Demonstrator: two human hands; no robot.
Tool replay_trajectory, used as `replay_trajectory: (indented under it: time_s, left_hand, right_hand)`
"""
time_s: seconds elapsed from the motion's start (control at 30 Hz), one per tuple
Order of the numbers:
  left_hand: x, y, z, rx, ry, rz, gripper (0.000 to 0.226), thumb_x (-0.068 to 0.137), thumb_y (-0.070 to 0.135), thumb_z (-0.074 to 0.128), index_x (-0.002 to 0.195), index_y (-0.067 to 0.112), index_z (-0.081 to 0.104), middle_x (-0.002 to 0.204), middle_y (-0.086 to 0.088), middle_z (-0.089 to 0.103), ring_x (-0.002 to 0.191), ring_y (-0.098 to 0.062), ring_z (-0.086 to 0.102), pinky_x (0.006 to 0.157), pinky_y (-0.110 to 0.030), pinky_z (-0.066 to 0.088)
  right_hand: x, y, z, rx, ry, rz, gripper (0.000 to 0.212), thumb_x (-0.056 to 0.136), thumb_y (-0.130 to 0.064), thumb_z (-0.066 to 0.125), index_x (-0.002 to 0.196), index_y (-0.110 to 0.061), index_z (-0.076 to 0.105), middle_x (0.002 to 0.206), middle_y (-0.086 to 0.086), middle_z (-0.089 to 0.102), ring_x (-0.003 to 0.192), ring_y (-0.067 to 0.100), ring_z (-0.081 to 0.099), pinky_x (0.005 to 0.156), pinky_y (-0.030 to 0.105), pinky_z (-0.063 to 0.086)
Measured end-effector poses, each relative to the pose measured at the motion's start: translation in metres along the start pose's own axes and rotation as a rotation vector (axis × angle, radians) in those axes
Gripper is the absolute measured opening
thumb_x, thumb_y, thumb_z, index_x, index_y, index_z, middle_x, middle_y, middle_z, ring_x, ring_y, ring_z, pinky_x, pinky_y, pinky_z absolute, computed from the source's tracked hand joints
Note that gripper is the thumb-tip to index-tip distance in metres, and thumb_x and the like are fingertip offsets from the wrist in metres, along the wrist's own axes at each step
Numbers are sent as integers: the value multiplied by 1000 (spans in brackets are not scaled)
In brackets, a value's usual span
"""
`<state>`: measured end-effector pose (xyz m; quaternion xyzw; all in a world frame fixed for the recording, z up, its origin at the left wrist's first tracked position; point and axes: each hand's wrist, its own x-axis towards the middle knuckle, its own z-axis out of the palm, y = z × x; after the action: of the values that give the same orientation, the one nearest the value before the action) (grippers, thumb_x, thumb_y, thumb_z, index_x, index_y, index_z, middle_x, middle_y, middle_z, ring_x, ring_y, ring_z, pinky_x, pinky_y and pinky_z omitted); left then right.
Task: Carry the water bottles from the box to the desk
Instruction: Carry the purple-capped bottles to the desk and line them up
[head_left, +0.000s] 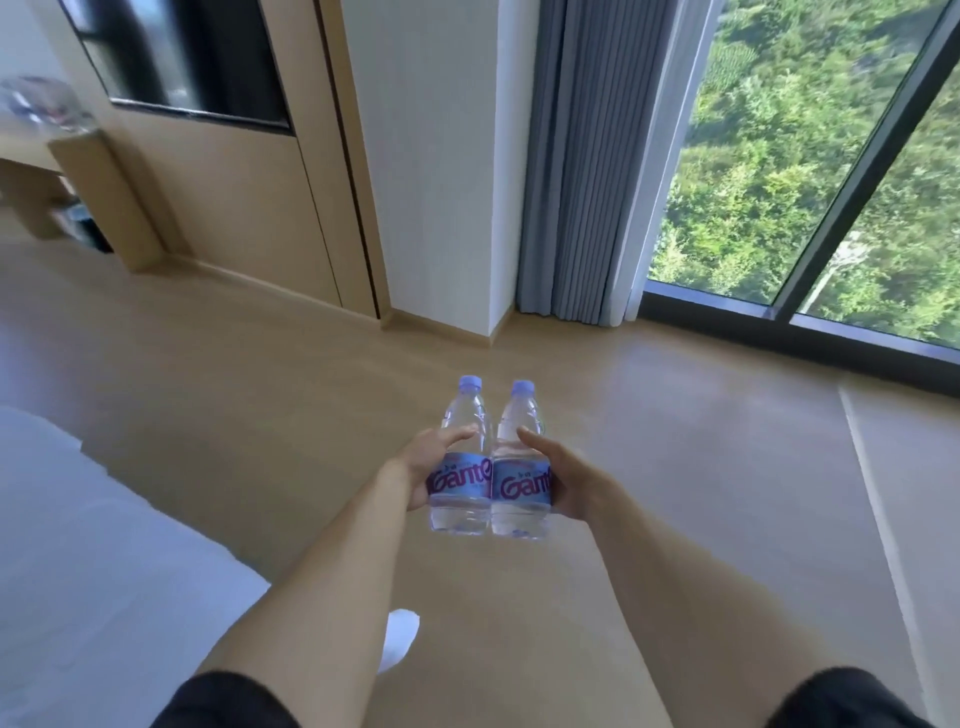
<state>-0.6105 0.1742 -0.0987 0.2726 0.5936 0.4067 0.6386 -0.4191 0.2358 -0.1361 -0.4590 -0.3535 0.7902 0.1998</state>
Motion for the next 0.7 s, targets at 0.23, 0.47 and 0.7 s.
replay_trajectory:
  time_s: [0.23,0.47,0.7]
  left_hand:
    - [55,49,-5,-51,63,53,44,96,28,64,134,9,55,117,-27,65,103,-42,62,103,-67,44]
    - [125,79,-27,-138,64,111,32,96,28,66,124,12,62,96,-14,73,81,-34,72,77,-51,60]
    - [221,129,-83,-225,72,152,33,93,31,69,119,13,60,94,-13,74,78,-34,74,68,-48,62]
  right_hand:
    - [68,-70,-14,-40,-90,34,52,93,-45,64,130,-8,60,114,19,72,90,30,72,77,38,58]
    - [138,-127,-17,-103,-117,40,71,81,-44,74,138,-6,55,121,21,69,97,33,70,83,41,57]
    - [233,-198,8,-230,-50,48,61,84,-42,75,131,-8,58,113,19,73,95,32,73,80,40,59]
